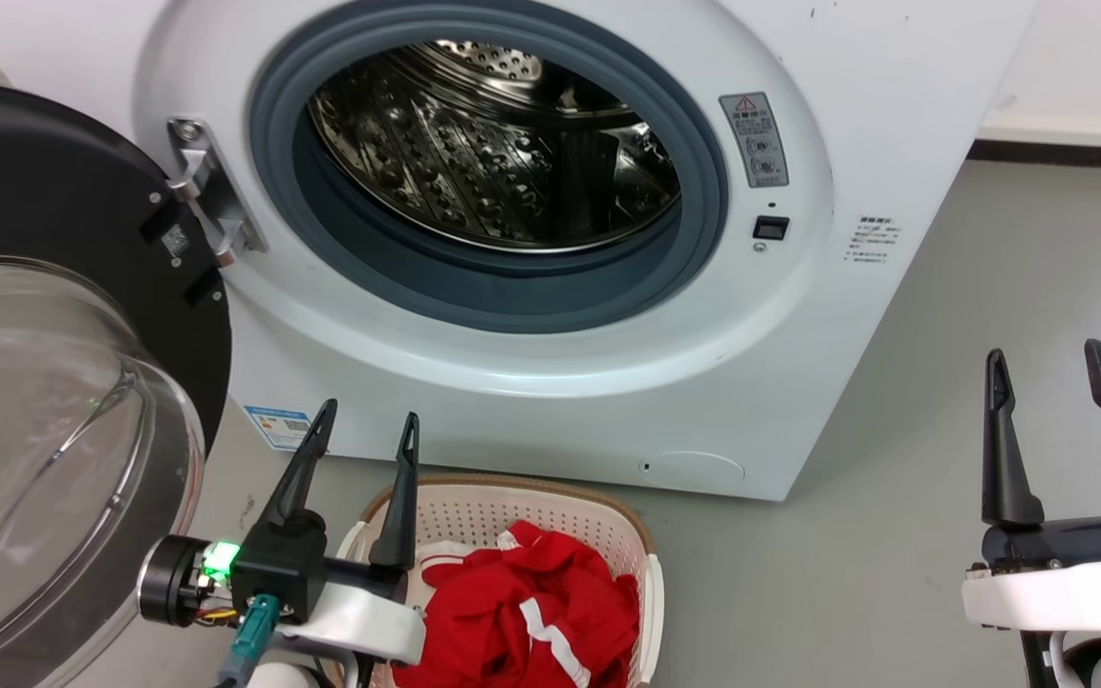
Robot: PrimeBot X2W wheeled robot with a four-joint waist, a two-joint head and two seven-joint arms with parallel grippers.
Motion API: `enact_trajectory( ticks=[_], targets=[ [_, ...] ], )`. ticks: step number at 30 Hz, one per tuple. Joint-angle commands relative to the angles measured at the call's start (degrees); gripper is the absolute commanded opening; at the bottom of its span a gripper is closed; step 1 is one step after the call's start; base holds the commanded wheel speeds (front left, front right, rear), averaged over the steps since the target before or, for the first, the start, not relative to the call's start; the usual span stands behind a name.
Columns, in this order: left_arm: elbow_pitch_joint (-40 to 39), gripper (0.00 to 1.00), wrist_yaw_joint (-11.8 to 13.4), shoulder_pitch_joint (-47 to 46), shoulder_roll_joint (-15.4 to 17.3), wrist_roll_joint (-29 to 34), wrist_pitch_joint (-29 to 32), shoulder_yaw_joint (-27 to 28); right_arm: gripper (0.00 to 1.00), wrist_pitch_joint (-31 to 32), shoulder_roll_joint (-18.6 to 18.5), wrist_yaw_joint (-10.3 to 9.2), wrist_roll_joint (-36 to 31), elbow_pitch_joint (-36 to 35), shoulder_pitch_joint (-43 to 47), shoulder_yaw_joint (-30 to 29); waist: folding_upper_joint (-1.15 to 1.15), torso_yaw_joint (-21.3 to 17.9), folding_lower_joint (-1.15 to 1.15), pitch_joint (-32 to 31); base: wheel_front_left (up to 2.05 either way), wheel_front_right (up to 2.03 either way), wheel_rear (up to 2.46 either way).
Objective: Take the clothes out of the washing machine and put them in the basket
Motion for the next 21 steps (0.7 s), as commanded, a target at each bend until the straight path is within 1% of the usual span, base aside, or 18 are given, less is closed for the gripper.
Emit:
enact_trajectory(
  ticks=[1,8,12,13,17,21],
  targets=[
    [0.1,1.0,0.4,0.6,0.3,0.2,-0.1,-0.2,1.0,-0.1,0.0,-0.06,-0.3,0.1,0.4,0.0,0.0,0.4,0.0,-0.5,0.0,0.0,0.0],
    [0.7,1.0,0.9,1.8,1.1,0.2,-0.1,-1.6,1.0,-0.1,0.0,-0.06,0.0,0.3,1.4,-0.3,0.0,0.1,0.0,-2.4,0.0,0.0,0.0],
    [0.1,1.0,0.6,1.6,1.1,-0.7,-0.1,-2.1,1.0,-0.1,0.0,-0.06,0.4,0.5,2.0,-0.8,0.0,0.1,0.0,-2.6,0.0,0.0,0.0],
    [0.3,0.0,0.5,1.7,1.1,-0.9,0.0,-2.0,0.0,0.0,0.0,0.0,0.2,0.5,1.4,-0.8,0.0,0.1,0.0,-2.6,0.0,0.0,0.0],
    [2.1,0.0,0.5,2.6,1.1,-1.6,0.3,-2.1,0.0,0.5,0.2,0.0,0.9,2.8,1.8,-0.9,0.0,0.1,0.0,-2.7,0.0,0.0,0.0],
    [2.2,0.0,0.5,2.5,1.3,-7.2,1.1,-1.7,0.0,2.0,0.2,0.0,6.2,4.2,1.1,-1.1,0.0,-0.1,0.0,-2.8,0.0,0.0,0.0]
  ],
)
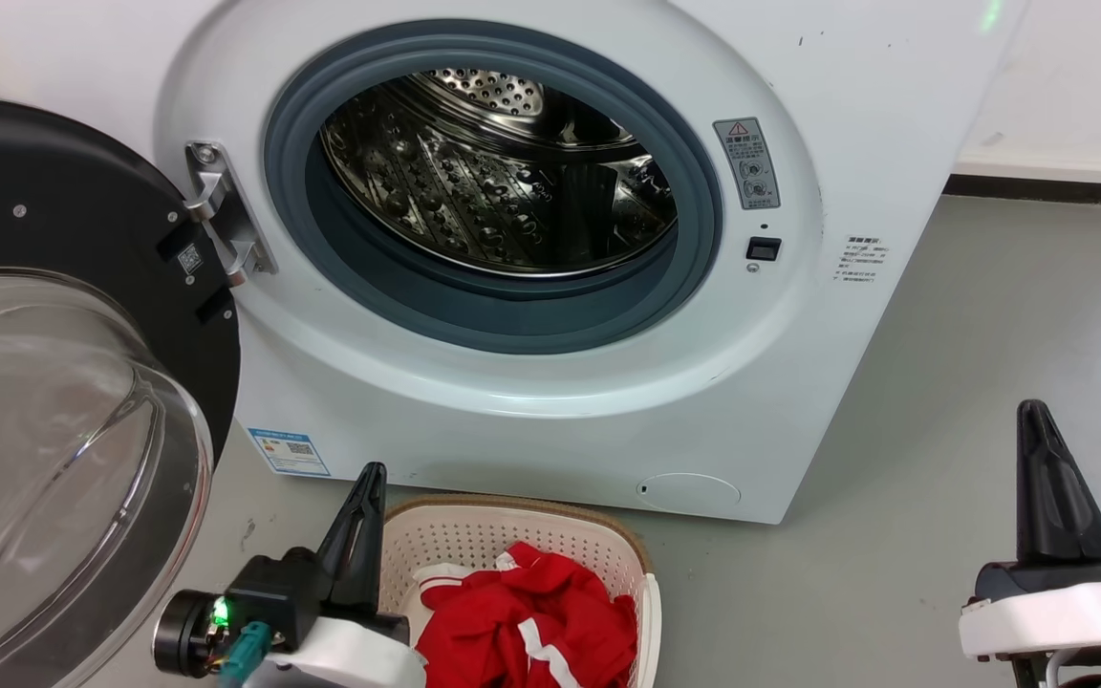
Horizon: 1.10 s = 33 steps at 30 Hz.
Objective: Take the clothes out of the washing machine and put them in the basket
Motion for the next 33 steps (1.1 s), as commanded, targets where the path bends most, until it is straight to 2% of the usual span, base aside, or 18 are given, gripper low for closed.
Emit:
enact_trajectory(
  ticks=[1,17,33],
  targets=[
    [-0.7,0.0,-0.1,-0.9,0.2,-2.9,0.4,0.3,0.0,0.7,-0.1,0.0,2.9,-0.2,-1.4,-0.2,0.0,-0.1,0.0,0.0,0.0,0.0,0.0],
    [1.6,0.0,-1.0,-2.4,0.8,-22.1,3.7,1.9,0.0,4.5,-0.2,-0.01,21.7,3.1,-2.5,0.4,0.0,-0.8,0.0,-0.4,0.0,0.0,0.0],
    [3.0,0.0,-1.7,-3.4,1.1,-37.8,6.7,3.6,0.0,8.0,-0.2,-0.01,37.2,6.2,-3.7,0.6,0.0,-1.5,0.0,-0.7,0.0,0.0,0.0]
  ],
)
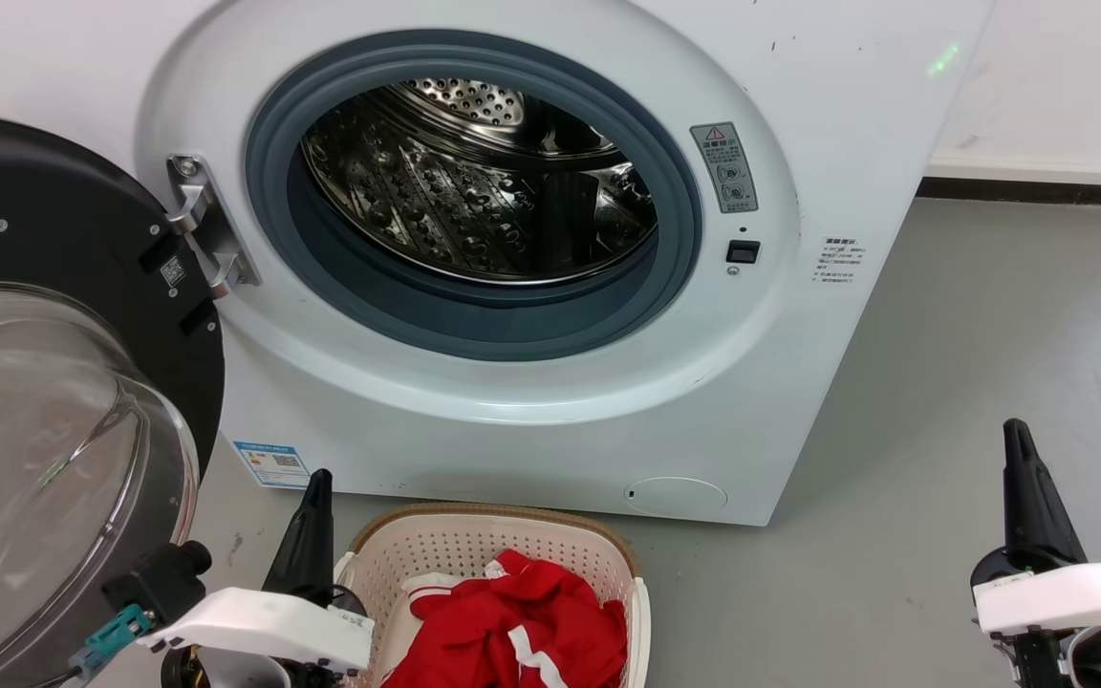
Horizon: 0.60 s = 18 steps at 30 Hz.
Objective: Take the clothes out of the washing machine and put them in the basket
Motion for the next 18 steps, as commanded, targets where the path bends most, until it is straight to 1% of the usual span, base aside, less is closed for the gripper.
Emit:
enact_trajectory(
  ticks=[1,18],
  targets=[
    [-0.4,0.0,-0.4,-1.7,0.4,-2.2,0.4,0.4,0.0,0.5,-0.2,0.0,2.4,-0.2,-1.5,0.0,-0.01,-0.1,0.0,0.0,0.0,0.0,0.0],
    [0.8,0.0,-0.9,-2.5,0.4,-15.8,3.4,2.2,0.0,3.6,-0.3,-0.01,16.2,2.6,-2.6,0.2,-0.01,-0.8,0.0,-0.4,0.0,0.0,0.0]
  ],
)
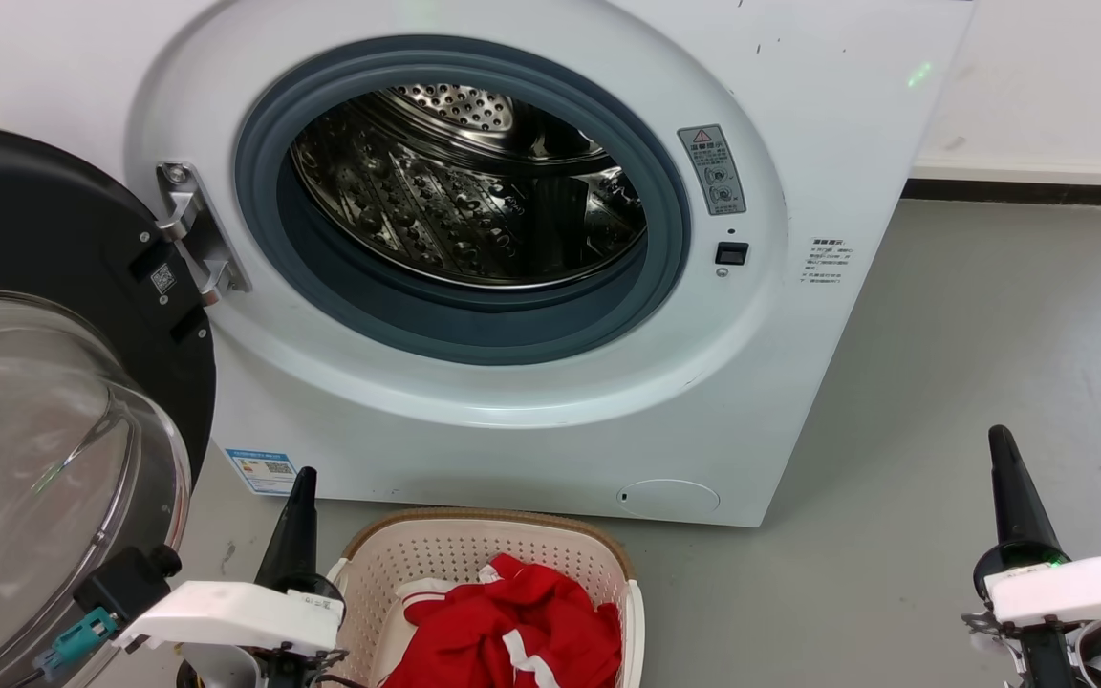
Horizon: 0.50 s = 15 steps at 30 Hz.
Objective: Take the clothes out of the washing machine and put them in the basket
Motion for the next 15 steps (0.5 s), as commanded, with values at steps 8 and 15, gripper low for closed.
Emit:
enact_trajectory(
  ticks=[8,15],
  targets=[
    [0.2,0.0,-0.5,-1.8,0.2,-6.9,1.6,1.2,0.0,1.5,-0.3,0.0,7.2,1.0,-1.8,0.1,0.0,-0.4,0.0,-0.2,0.0,0.0,0.0],
    [0.6,0.0,-0.7,-1.9,0.2,-10.8,2.5,1.8,0.0,2.5,-0.3,0.0,11.3,1.8,-2.1,0.1,0.0,-0.7,0.0,-0.3,0.0,0.0,0.0]
  ],
)
